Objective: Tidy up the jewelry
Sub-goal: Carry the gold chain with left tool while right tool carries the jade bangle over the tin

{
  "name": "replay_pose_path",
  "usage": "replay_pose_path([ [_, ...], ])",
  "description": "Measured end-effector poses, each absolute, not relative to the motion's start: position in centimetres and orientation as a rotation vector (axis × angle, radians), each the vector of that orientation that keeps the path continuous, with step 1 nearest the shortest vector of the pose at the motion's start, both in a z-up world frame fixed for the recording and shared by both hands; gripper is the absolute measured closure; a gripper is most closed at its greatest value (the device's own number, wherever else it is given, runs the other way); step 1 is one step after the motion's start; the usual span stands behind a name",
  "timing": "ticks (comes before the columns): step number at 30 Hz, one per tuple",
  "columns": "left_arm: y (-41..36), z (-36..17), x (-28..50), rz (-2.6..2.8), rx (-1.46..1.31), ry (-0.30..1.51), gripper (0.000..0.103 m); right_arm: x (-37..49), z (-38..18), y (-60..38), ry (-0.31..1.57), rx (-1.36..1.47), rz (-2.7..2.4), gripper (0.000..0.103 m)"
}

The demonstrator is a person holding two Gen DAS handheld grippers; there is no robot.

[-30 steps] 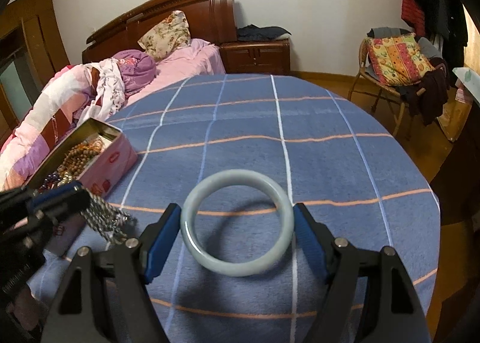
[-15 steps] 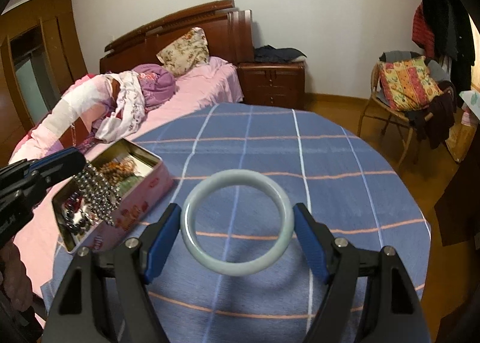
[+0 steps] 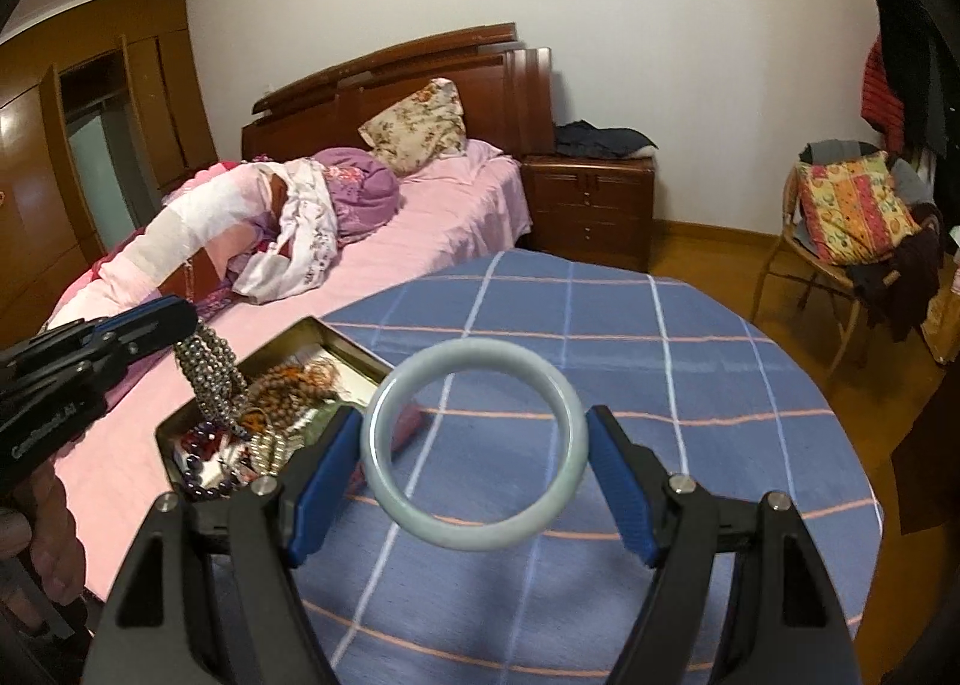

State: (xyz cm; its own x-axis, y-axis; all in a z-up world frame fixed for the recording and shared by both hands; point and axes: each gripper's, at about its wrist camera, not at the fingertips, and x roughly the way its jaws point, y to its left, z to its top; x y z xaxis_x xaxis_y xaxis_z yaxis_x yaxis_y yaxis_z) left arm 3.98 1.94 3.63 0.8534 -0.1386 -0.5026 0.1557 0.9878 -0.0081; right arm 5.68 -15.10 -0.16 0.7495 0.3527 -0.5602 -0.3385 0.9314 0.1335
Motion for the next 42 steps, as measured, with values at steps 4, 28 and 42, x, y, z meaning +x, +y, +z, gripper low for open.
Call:
replay_pose_path([
  [4,3.3,3.8,4.1,-0.124,0.023,0.518,0.094,5.8,0.3,-13.9,0.606,0.011,0.407,0.025],
  [28,8.4,0.9,5.7,-0.018,-0.018,0.588,0.094,7.2,-0.4,-5.2,0.608,-0.035,0.595,0.025],
  [42,9.2,-1.8,6.7,-0.014,-0.045,0.661,0.094,8.2,-2.9,-3.5,0.673,-0.062,0.613,0.025],
])
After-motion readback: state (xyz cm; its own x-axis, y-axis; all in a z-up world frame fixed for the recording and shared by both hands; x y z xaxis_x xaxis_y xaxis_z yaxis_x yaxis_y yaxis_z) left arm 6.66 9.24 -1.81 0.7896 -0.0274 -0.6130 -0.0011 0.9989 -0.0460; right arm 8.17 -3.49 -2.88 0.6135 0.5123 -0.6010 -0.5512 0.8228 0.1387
